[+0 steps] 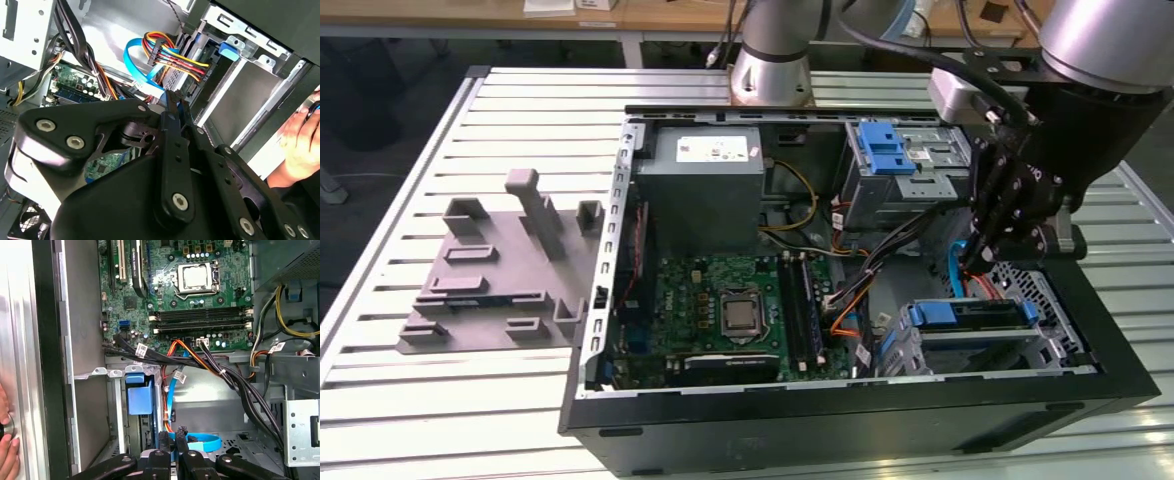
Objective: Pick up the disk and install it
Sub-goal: 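Insert the second disk wire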
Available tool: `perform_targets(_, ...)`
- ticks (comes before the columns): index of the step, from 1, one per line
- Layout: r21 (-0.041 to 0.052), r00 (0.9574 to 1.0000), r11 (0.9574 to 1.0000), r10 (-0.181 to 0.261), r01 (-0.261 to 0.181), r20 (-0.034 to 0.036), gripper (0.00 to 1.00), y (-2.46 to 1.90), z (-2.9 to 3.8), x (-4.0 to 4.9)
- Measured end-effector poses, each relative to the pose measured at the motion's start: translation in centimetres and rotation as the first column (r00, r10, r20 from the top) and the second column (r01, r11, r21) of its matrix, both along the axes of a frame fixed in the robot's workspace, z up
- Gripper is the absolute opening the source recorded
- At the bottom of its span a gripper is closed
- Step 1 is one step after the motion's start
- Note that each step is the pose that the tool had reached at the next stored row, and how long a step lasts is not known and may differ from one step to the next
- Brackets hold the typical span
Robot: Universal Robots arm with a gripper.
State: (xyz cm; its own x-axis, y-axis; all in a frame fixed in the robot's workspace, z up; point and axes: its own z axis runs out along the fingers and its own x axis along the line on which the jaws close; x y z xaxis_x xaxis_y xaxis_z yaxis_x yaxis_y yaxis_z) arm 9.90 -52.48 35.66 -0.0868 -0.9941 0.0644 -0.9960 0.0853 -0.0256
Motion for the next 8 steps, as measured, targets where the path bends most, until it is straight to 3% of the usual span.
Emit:
perform_targets(4, 0.0021, 1.0000, 1.0000, 0.000, 0.000, 0.0001, 0.16, -0.01, 0.01, -0.01)
perform_targets(7, 0.0385, 1.0000, 0.9993, 0.000, 0.000, 0.0001, 0.16, -0.09, -0.11, -0.02)
perform_targets(8, 0.0429, 1.0000, 0.9991, 0.000, 0.000, 0.0002, 0.16, -0.20, -0.21, -0.01)
